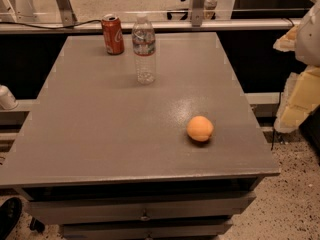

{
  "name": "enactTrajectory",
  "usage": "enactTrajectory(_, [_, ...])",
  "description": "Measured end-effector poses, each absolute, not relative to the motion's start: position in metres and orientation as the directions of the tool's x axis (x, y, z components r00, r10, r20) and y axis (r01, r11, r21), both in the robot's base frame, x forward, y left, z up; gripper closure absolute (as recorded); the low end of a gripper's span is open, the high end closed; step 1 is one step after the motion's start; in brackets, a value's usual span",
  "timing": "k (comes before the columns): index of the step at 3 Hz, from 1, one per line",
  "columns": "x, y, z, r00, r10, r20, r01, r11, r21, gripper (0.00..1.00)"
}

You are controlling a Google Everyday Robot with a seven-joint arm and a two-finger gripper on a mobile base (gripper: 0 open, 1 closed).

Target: Pick water bottle

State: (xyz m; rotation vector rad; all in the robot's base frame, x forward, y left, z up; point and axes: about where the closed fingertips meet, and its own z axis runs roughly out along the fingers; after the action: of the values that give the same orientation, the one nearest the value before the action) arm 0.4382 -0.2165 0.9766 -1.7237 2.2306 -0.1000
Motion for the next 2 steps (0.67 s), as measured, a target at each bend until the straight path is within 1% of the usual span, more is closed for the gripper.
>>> enactTrajectory(1, [0.438, -0.217, 0.977, -0.221, -0.953, -0.207, -0.931, 0.27, -0.248, 0.0])
enactTrajectory(2, [0.448, -0.216, 0.965, -0.21, -0.941, -0.263, -0.929, 0.276, -0.245, 0.0])
